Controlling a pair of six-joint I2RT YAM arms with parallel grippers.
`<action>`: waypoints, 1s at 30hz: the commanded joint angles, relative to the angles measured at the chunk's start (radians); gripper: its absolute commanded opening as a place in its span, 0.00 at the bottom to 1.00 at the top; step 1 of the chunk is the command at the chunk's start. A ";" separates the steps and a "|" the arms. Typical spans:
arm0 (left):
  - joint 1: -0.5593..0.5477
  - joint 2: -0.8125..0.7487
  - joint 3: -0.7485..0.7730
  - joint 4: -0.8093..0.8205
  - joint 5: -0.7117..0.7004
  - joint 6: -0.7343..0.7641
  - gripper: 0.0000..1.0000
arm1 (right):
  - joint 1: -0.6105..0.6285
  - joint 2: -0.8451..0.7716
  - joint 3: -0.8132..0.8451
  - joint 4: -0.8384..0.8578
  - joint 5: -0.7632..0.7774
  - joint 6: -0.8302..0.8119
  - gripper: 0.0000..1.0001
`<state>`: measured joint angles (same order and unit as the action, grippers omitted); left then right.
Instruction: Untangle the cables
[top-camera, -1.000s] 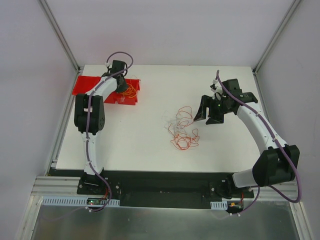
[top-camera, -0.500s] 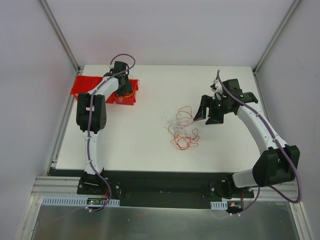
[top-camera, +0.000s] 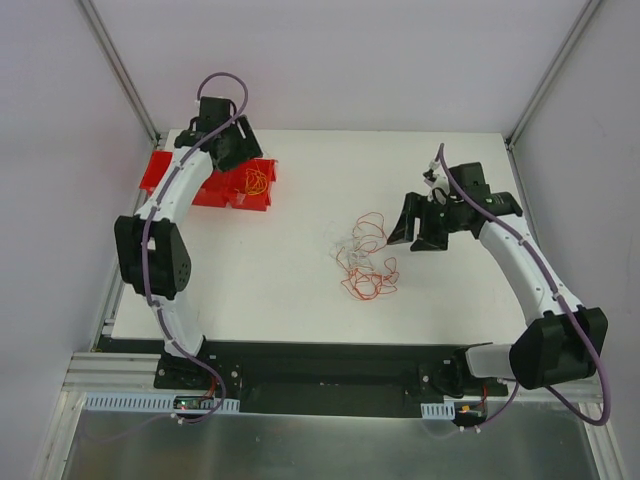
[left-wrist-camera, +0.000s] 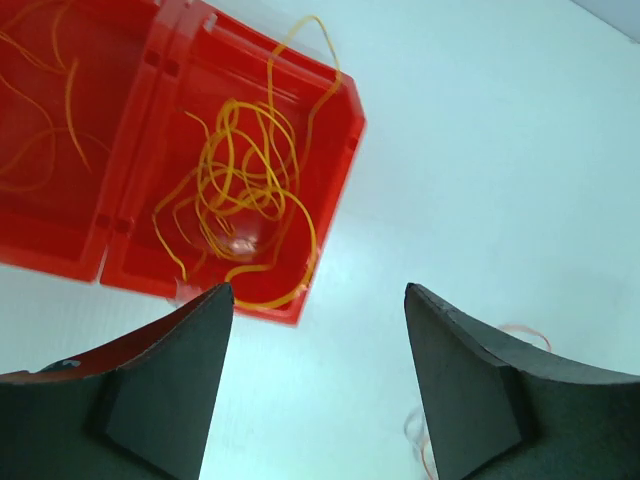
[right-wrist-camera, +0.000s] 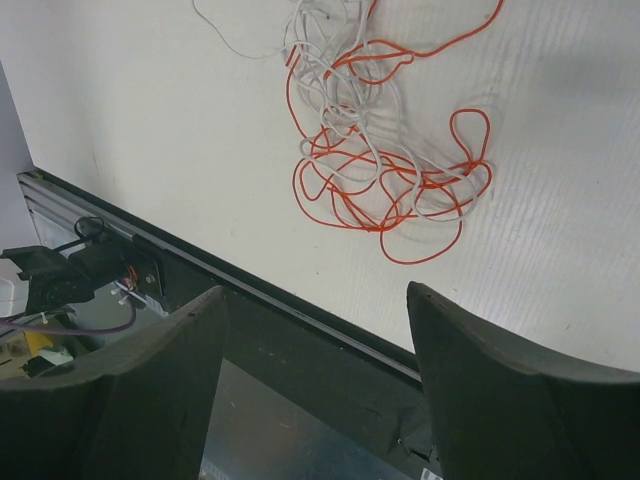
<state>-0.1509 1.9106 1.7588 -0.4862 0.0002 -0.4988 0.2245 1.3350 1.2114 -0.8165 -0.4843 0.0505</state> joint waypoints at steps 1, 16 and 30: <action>-0.003 -0.146 -0.085 -0.037 0.144 -0.044 0.69 | 0.018 -0.030 -0.033 0.023 -0.022 0.008 0.75; -0.444 -0.518 -0.644 0.097 0.420 -0.083 0.73 | 0.121 0.311 -0.044 0.054 0.082 0.008 0.63; -0.415 -0.089 -0.323 0.069 0.388 -0.052 0.59 | 0.210 0.405 -0.087 0.240 0.111 0.089 0.42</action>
<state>-0.5800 1.6997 1.3220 -0.4076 0.4026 -0.5568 0.4217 1.7428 1.1423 -0.6193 -0.4080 0.1173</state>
